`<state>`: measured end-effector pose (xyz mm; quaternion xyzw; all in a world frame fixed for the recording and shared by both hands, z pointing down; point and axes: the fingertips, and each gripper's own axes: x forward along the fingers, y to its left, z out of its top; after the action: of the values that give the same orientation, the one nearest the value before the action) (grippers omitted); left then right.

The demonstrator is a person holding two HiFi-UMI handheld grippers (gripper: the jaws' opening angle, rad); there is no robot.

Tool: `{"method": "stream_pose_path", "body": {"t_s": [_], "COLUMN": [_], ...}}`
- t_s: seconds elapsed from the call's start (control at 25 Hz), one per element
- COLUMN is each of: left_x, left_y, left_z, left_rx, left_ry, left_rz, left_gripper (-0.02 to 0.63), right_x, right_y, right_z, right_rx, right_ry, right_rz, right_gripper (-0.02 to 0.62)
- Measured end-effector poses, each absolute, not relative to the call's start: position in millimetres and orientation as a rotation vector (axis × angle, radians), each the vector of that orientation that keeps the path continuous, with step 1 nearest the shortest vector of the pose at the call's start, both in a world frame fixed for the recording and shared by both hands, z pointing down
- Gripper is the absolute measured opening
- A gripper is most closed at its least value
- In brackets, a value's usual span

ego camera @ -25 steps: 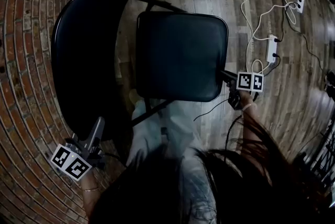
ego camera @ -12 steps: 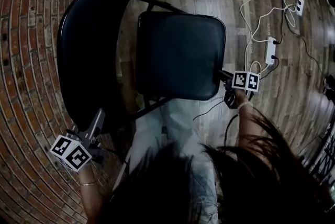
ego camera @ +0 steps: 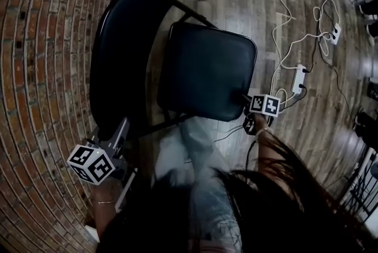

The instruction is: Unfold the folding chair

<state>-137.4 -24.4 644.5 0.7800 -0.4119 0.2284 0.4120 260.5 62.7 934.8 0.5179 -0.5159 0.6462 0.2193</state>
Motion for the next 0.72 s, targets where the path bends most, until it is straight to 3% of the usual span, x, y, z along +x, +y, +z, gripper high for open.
{"method": "stream_pose_path", "body": {"t_s": [0.48,0.6,0.68,0.72], "left_x": [-158,-165,-168,-166], "left_y": [16,42,61,69], "left_z": [641,643,648,650], "left_rx": [1.886,1.845,1.814,1.811], "left_ry": [-1.188,-1.241,-1.266,-1.269], "left_rz": [0.433,0.458,0.486,0.502], "left_gripper": [0.161,0.128,-0.005,0.011], "right_x": [214,198,190,187], "right_y": [75,83,89,92], "right_z": [907,897,891,889], "right_rx": [1.390,1.335,1.299,1.285], "right_ry": [-1.469,-1.512,-1.540,-1.551], "right_rz": [1.772,1.757,1.742,1.737], "right_gripper": [0.032,0.031,0.031,0.031]}}
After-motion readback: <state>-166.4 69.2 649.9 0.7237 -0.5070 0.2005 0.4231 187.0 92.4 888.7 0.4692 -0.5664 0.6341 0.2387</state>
